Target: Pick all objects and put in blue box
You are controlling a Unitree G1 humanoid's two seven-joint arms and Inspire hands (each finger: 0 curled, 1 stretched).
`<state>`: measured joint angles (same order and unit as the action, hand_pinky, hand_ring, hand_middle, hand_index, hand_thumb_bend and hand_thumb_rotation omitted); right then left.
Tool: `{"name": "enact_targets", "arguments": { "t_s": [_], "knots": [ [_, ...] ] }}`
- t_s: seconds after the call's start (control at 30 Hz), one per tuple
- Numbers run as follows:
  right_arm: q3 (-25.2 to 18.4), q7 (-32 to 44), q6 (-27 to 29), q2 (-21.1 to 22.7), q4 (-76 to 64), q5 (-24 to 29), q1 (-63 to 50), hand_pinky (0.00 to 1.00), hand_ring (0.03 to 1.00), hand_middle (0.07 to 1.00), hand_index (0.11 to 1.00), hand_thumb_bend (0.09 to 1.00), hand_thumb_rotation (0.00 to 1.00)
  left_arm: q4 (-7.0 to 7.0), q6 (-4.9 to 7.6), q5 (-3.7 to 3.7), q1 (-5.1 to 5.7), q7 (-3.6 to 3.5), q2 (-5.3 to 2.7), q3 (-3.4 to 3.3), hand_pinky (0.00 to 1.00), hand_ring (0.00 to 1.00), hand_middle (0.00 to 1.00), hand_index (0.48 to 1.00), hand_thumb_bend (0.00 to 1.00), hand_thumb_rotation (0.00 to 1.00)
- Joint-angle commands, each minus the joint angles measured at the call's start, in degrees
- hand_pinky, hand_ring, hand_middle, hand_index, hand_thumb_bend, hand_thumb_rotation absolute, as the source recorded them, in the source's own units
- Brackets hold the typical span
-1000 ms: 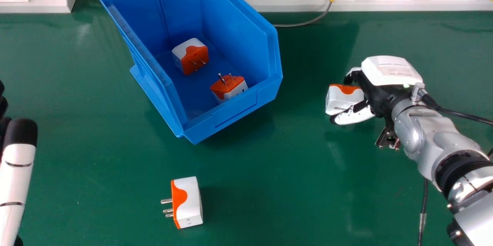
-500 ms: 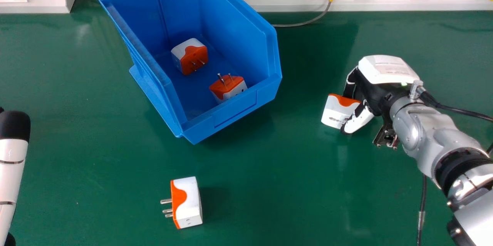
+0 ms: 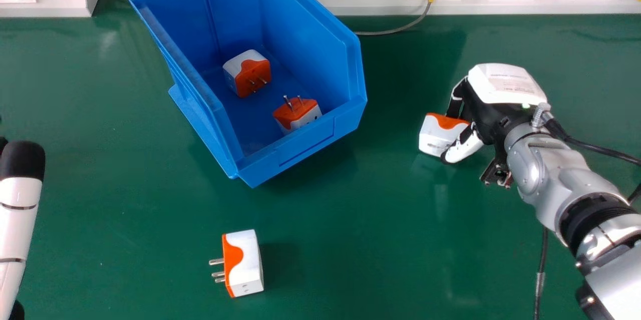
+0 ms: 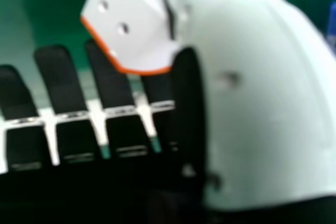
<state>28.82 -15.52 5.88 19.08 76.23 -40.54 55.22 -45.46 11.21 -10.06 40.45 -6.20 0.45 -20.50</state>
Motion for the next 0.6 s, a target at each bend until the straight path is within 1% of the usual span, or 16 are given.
{"name": "enact_targets", "arguments": {
  "t_s": [0.0,0.13,0.2,0.23,0.33,0.4,0.43,0.5,0.53,0.57],
  "knots": [
    [-1.4,-3.3,1.8,1.1,-1.7,1.2,0.4,0.38,0.473,0.538,0.492,0.489,0.15,0.41,1.40,0.90,-0.77,0.03,0.16,0.33,1.00,1.00,0.99,1.000,0.64,0.79],
    [-2.6,-6.2,4.7,2.6,-3.3,1.9,-1.2,0.38,0.472,0.538,0.491,0.487,0.15,1.59,1.02,2.21,-2.31,0.48,-0.01,1.14,1.00,1.00,1.00,1.000,0.63,0.80],
    [-3.5,-6.8,6.2,3.6,-4.7,2.6,-2.3,0.38,0.472,0.538,0.491,0.487,0.15,2.12,0.40,2.69,-3.07,0.78,-0.03,1.56,1.00,1.00,1.00,1.000,0.63,0.80],
    [-3.9,-7.3,7.2,4.1,-5.6,2.9,-3.1,0.36,0.451,0.522,0.491,0.486,0.15,2.41,0.18,2.95,-3.43,0.89,0.00,1.70,1.00,1.00,1.00,1.000,0.63,0.80],
    [-5.0,-8.9,9.6,5.7,-8.6,3.5,-5.6,0.35,0.448,0.522,0.491,0.486,0.15,3.32,-0.12,3.40,-4.37,1.18,-0.01,1.93,1.00,1.00,1.00,1.000,0.64,0.81],
    [-5.9,-9.8,10.4,6.6,-11.4,3.6,-7.6,0.29,0.377,0.456,0.484,0.485,0.15,4.01,-0.27,3.51,-5.06,1.25,0.17,1.99,1.00,1.00,1.00,1.000,0.65,0.81],
    [-6.4,-10.5,11.4,7.1,-13.0,3.8,-8.9,0.29,0.377,0.456,0.484,0.485,0.15,4.38,-0.33,3.65,-5.49,1.36,0.23,2.03,1.00,1.00,1.00,1.000,0.65,0.81],
    [-7.6,-11.4,13.4,8.0,-16.7,4.2,-11.6,0.22,0.292,0.363,0.479,0.485,0.15,4.99,-0.34,4.23,-6.15,1.64,0.30,2.13,1.00,1.00,1.00,1.000,0.67,0.82],
    [-8.1,-11.5,14.0,8.5,-18.9,4.3,-13.0,0.22,0.292,0.363,0.479,0.485,0.15,5.26,-0.36,4.56,-6.44,1.74,0.37,2.25,1.00,1.00,1.00,1.000,0.67,0.82],
    [-8.5,-11.3,14.3,9.1,-21.3,4.3,-14.5,0.19,0.252,0.318,0.477,0.486,0.14,5.40,-0.61,4.73,-6.70,1.86,0.37,2.43,1.00,1.00,1.00,1.000,0.67,0.82]
  ]
}}
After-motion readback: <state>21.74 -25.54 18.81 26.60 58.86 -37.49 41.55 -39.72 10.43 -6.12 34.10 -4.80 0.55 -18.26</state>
